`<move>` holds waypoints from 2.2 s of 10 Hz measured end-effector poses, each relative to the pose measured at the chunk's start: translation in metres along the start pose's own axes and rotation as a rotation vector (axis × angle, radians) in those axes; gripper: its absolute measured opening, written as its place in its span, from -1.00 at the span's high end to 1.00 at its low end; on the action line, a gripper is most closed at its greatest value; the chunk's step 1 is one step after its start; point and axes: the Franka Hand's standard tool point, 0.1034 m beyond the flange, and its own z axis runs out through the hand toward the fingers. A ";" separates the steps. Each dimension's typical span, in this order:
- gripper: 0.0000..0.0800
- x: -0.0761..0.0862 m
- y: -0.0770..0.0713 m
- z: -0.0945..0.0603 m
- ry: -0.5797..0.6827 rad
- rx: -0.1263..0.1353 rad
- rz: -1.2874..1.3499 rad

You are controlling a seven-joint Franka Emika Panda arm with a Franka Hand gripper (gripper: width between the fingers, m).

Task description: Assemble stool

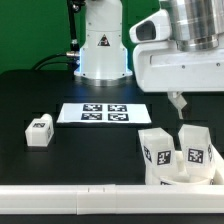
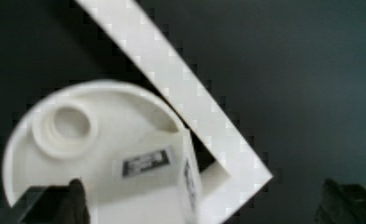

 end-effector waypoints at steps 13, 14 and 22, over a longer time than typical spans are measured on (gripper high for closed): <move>-0.62 0.015 0.016 0.009 -0.040 -0.226 -1.472; -0.62 0.020 0.023 0.018 -0.052 -0.225 -1.480; 0.16 0.016 0.018 0.039 -0.004 -0.218 -1.228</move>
Offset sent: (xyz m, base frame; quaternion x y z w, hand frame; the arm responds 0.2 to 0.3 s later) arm 0.0000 0.0000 0.0000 0.0000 0.0000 -0.1938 0.9810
